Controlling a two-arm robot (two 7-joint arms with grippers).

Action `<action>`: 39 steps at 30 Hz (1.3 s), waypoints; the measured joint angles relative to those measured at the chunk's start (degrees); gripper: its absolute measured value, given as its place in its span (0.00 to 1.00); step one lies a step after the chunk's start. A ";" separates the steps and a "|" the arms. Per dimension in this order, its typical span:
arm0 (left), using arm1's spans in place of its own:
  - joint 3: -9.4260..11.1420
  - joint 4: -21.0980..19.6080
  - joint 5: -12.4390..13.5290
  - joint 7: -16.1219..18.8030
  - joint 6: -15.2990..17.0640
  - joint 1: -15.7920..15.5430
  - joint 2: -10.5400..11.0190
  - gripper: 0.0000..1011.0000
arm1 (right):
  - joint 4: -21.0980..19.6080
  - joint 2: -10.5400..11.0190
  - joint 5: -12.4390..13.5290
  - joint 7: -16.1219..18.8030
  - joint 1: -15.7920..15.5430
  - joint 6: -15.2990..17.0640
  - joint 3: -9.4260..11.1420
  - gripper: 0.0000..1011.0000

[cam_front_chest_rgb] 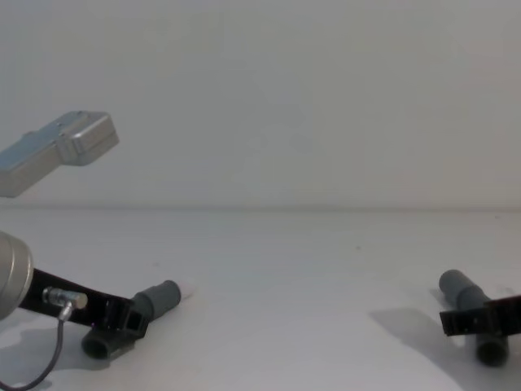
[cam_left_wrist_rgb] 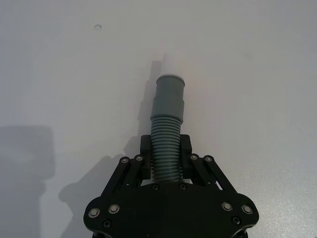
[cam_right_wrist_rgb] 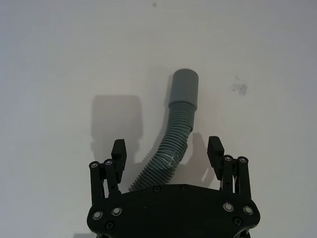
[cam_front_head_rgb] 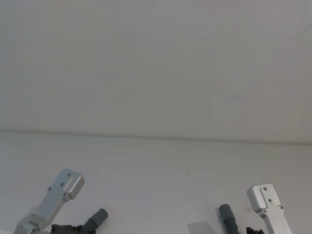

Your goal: Use both hands to pick up one end of the pipe from the table, align the ends, and insert them.

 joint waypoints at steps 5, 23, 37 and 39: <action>0.00 0.00 0.00 0.00 0.00 0.00 0.00 0.30 | 0.46 -1.29 -0.09 -0.87 0.39 1.39 0.42 0.99; 0.00 0.00 0.00 0.00 0.00 0.00 0.00 0.30 | 1.80 -6.86 0.44 -4.22 1.96 8.26 3.48 0.99; 0.00 0.01 0.00 0.00 0.00 0.00 0.00 0.30 | 2.08 -8.30 0.55 -5.14 2.41 10.07 4.51 0.78; 0.00 0.01 0.00 0.00 0.00 0.00 0.00 0.30 | 2.10 -8.42 0.55 -5.19 2.45 10.25 4.58 0.72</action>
